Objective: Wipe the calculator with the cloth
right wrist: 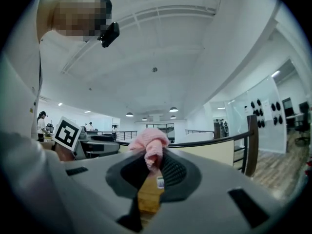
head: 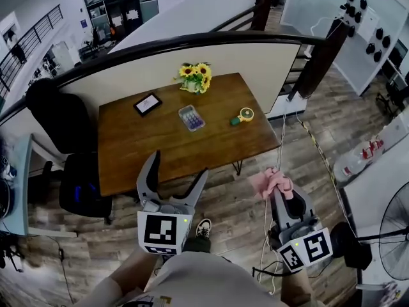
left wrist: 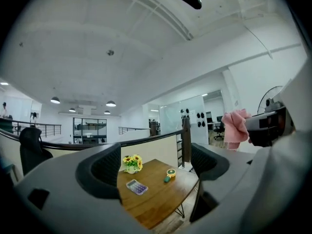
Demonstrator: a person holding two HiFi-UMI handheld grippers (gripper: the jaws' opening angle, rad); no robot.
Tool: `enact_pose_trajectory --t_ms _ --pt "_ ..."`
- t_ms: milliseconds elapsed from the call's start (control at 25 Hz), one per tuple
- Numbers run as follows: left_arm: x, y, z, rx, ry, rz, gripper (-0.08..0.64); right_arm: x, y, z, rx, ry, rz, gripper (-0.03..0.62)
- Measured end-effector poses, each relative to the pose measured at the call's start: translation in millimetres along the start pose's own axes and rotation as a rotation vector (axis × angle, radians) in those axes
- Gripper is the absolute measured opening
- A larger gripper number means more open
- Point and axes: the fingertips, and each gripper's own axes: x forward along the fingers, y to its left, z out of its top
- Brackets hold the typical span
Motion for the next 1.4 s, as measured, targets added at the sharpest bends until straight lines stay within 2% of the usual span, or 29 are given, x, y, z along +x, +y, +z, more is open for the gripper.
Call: enact_pose_trajectory --t_ms 120,320,440,520,880,1160,1400 --pt "35 21 0 -0.039 0.006 -0.012 0.426 41 -9 3 -0.009 0.007 0.015 0.054" --pt "79 45 3 -0.049 0.005 -0.017 0.426 89 -22 4 0.004 0.009 0.021 0.054" --pt "94 56 6 -0.114 -0.015 -0.026 0.426 109 -26 5 0.025 -0.013 0.055 0.054" --pt "103 64 7 -0.130 -0.019 -0.016 0.426 121 -31 5 0.030 -0.025 0.067 0.054" --pt "152 75 -13 -0.109 0.018 0.058 0.426 177 -76 -4 0.045 -0.039 0.127 0.054" --pt "202 76 -14 -0.117 0.028 0.164 0.426 237 -131 -9 0.044 -0.027 0.235 0.054" --pt "257 61 -17 -0.094 0.075 0.265 0.426 285 -189 -14 0.047 0.023 0.335 0.055"
